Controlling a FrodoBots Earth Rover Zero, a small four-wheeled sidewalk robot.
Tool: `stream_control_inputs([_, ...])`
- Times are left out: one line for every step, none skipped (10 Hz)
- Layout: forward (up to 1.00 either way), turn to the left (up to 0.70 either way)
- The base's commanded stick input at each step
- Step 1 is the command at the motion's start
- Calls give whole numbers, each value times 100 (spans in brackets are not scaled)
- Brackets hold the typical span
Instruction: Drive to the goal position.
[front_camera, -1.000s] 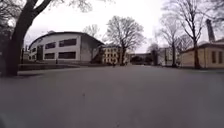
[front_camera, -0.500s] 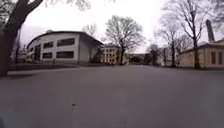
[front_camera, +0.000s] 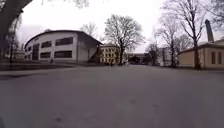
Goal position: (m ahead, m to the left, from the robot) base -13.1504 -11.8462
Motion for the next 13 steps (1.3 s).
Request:
stream_control_inputs([85, 0])
stream_control_inputs([85, 0])
stream_control_inputs([85, 0])
stream_control_inputs([85, 0])
stream_control_inputs([93, 0])
stream_control_inputs([100, 0])
stream_control_inputs([100, 0])
stream_control_inputs([100, 0])
stream_control_inputs([100, 0])
stream_control_inputs([100, 0])
stream_control_inputs([100, 0])
stream_control_inputs([100, 0])
stream_control_inputs([100, 0])
